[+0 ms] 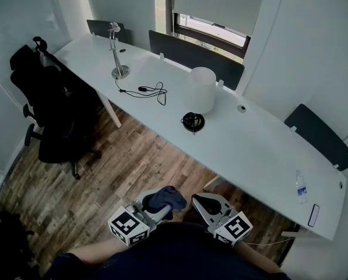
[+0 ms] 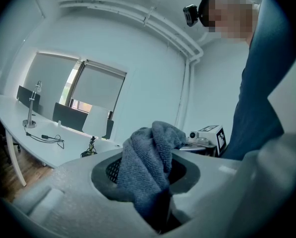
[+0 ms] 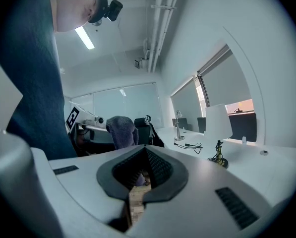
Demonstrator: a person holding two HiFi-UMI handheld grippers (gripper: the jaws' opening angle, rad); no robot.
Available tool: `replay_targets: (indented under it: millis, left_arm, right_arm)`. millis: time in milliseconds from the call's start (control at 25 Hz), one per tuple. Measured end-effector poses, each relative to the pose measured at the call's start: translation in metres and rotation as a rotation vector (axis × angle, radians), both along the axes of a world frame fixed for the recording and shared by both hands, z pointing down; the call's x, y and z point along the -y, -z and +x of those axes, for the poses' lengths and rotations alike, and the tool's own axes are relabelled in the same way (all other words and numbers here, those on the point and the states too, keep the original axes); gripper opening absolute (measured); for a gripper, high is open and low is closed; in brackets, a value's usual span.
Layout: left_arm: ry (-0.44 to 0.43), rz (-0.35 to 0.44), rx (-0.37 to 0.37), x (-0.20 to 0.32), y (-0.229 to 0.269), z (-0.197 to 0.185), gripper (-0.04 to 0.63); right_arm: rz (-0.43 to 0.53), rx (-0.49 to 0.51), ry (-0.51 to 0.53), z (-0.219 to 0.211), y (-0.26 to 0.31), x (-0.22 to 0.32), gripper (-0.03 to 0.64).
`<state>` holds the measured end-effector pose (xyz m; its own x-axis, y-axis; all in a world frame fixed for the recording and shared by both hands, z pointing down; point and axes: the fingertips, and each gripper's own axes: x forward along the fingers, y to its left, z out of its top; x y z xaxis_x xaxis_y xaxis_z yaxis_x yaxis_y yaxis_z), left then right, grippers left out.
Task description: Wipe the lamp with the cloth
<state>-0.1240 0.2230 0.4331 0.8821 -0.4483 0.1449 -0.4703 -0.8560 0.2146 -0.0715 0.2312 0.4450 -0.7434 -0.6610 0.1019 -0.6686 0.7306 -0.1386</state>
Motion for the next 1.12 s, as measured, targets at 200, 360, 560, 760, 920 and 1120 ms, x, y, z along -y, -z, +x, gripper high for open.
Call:
replay_targets:
  millis: [200, 360, 560, 760, 920, 1120]
  left_arm:
    - [0.019, -0.008, 0.022, 0.044, 0.0, 0.018, 0.132]
    - [0.071, 0.014, 0.01, 0.097, 0.007, 0.035, 0.132]
    - [0.098, 0.011, 0.024, 0.155, 0.007, 0.07, 0.132]
    - [0.151, -0.01, 0.024, 0.202, 0.01, 0.096, 0.132]
    - [0.185, -0.024, 0.025, 0.228, 0.007, 0.115, 0.132]
    - [0.2, -0.055, 0.019, 0.249, 0.005, 0.124, 0.132]
  right_arm:
    - [0.013, 0.008, 0.031, 0.016, 0.0, 0.048, 0.011]
    - [0.012, 0.016, 0.063, 0.037, 0.005, 0.098, 0.011]
    - [0.013, 0.028, 0.095, 0.07, 0.009, 0.162, 0.011]
    - [-0.005, 0.041, 0.139, 0.1, 0.007, 0.205, 0.011]
    - [-0.015, 0.055, 0.161, 0.119, 0.001, 0.231, 0.011]
    - [-0.024, 0.07, 0.169, 0.13, -0.001, 0.25, 0.011]
